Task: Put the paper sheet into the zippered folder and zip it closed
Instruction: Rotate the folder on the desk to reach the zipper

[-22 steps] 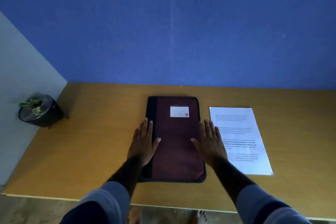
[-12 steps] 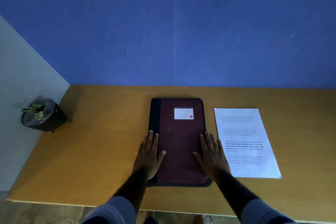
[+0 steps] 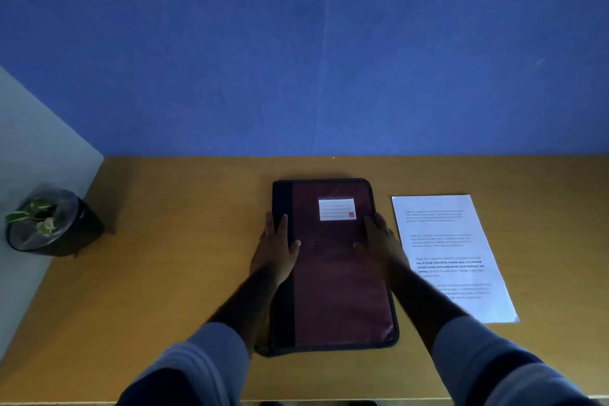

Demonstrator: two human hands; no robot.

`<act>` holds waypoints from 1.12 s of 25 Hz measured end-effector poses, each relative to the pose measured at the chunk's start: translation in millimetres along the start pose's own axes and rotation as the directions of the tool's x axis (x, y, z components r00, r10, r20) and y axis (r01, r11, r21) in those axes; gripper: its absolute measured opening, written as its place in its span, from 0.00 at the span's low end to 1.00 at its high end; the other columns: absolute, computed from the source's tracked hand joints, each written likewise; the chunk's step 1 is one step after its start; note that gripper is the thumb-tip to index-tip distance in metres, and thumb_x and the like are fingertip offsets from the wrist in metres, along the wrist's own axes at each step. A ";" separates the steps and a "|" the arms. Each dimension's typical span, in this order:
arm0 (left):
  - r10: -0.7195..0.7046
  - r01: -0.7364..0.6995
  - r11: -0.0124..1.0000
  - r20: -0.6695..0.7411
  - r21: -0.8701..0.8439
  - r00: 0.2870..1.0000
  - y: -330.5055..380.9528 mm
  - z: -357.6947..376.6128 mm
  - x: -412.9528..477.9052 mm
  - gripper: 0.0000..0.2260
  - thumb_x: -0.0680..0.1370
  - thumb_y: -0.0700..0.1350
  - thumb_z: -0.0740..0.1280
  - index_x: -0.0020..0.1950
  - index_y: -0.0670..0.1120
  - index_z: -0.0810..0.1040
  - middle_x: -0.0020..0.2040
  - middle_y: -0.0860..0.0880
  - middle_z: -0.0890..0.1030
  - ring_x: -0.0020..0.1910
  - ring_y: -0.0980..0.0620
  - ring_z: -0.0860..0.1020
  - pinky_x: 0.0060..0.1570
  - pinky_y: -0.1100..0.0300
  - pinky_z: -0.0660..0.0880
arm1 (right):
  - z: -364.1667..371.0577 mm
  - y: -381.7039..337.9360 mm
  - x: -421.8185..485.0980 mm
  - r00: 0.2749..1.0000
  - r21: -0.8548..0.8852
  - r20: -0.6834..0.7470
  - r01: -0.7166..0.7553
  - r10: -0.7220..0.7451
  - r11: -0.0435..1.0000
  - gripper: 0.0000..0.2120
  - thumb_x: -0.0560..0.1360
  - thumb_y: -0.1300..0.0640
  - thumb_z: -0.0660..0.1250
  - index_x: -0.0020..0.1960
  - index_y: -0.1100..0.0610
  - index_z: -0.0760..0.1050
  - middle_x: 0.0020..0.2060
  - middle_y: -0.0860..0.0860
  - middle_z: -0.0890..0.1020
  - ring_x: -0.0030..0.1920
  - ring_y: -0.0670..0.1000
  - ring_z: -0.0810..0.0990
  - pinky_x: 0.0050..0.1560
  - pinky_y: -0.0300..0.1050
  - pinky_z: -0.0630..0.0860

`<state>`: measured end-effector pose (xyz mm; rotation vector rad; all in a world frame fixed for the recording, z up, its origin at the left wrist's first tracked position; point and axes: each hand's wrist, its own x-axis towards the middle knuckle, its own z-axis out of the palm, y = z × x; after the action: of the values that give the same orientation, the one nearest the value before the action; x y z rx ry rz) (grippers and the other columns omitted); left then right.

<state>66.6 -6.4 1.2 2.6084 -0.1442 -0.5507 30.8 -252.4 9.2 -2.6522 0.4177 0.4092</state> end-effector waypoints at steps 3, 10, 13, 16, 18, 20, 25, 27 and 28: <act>-0.089 0.080 0.987 -0.055 -0.136 0.995 12.1 3.2 -4.6 0.32 0.84 0.54 0.60 0.84 0.50 0.50 0.84 0.46 0.46 0.81 0.43 0.56 0.76 0.49 0.62 | -0.1 -0.1 5.1 0.992 0.107 -0.091 -0.078 0.088 0.991 0.29 0.76 0.54 0.71 0.74 0.58 0.66 0.70 0.59 0.70 0.63 0.63 0.76 0.60 0.59 0.78; -0.265 0.225 0.944 -0.147 -0.240 0.953 28.8 -3.9 4.4 0.26 0.84 0.54 0.60 0.79 0.45 0.64 0.76 0.43 0.66 0.67 0.44 0.75 0.61 0.48 0.78 | 13.1 5.8 -14.0 0.984 0.199 -0.129 -0.097 0.124 0.975 0.24 0.76 0.56 0.66 0.71 0.57 0.70 0.64 0.58 0.74 0.61 0.60 0.76 0.57 0.56 0.79; -0.288 0.265 0.954 -0.185 -0.142 0.939 32.7 -22.0 31.6 0.23 0.84 0.53 0.58 0.77 0.43 0.67 0.72 0.43 0.71 0.62 0.43 0.78 0.56 0.49 0.79 | 3.7 9.2 -1.9 0.983 0.226 -0.123 -0.103 0.133 0.969 0.26 0.75 0.53 0.68 0.72 0.54 0.70 0.63 0.55 0.75 0.60 0.59 0.77 0.54 0.52 0.79; -0.249 0.240 0.968 -0.180 -0.071 0.952 38.3 -46.6 74.6 0.22 0.85 0.52 0.58 0.75 0.42 0.69 0.71 0.41 0.72 0.65 0.40 0.77 0.59 0.48 0.77 | -14.6 6.1 28.6 0.987 0.260 -0.089 -0.110 0.137 0.959 0.27 0.75 0.51 0.69 0.73 0.53 0.70 0.62 0.55 0.76 0.59 0.59 0.79 0.55 0.55 0.80; -0.254 0.255 0.967 -0.182 -0.020 0.950 43.6 -60.1 105.7 0.20 0.84 0.51 0.59 0.71 0.40 0.73 0.68 0.39 0.76 0.64 0.38 0.77 0.59 0.48 0.76 | -27.3 0.7 53.4 0.987 0.282 -0.084 -0.110 0.138 0.953 0.23 0.74 0.52 0.68 0.68 0.54 0.74 0.60 0.56 0.77 0.56 0.59 0.79 0.53 0.56 0.81; -0.309 0.320 0.947 -0.191 0.029 0.932 47.3 -68.8 129.7 0.19 0.83 0.51 0.61 0.66 0.39 0.76 0.65 0.38 0.79 0.62 0.37 0.79 0.58 0.48 0.77 | -36.8 -4.9 74.9 0.988 0.283 -0.085 -0.102 0.131 0.954 0.20 0.73 0.54 0.68 0.64 0.56 0.76 0.59 0.58 0.77 0.55 0.60 0.79 0.53 0.56 0.81; -0.409 0.421 0.903 -0.128 0.088 0.904 54.2 -80.8 162.1 0.21 0.80 0.52 0.67 0.65 0.38 0.78 0.63 0.40 0.82 0.60 0.38 0.81 0.57 0.49 0.78 | -45.3 -7.8 110.2 0.992 0.235 -0.062 -0.092 0.109 0.968 0.19 0.74 0.55 0.68 0.64 0.59 0.76 0.61 0.59 0.76 0.55 0.61 0.79 0.54 0.55 0.80; -0.446 0.450 0.892 -0.087 0.042 0.891 52.0 -81.6 173.8 0.19 0.80 0.49 0.68 0.66 0.39 0.78 0.63 0.41 0.82 0.60 0.39 0.81 0.54 0.52 0.78 | -44.5 -7.6 116.2 0.991 0.230 -0.074 -0.090 0.109 0.969 0.19 0.75 0.55 0.68 0.64 0.59 0.77 0.60 0.59 0.76 0.55 0.60 0.79 0.53 0.56 0.81; -0.465 0.466 0.885 -0.060 -0.010 0.883 49.9 -81.7 179.4 0.18 0.80 0.47 0.68 0.66 0.39 0.78 0.64 0.41 0.81 0.61 0.40 0.81 0.51 0.54 0.77 | -43.7 -7.3 117.7 0.991 0.231 -0.080 -0.088 0.109 0.969 0.19 0.75 0.55 0.68 0.64 0.59 0.77 0.60 0.59 0.77 0.54 0.60 0.80 0.53 0.56 0.81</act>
<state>263.4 -50.7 26.7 2.6614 0.5193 -0.6268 150.1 -292.1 9.1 -2.4402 0.5912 0.2518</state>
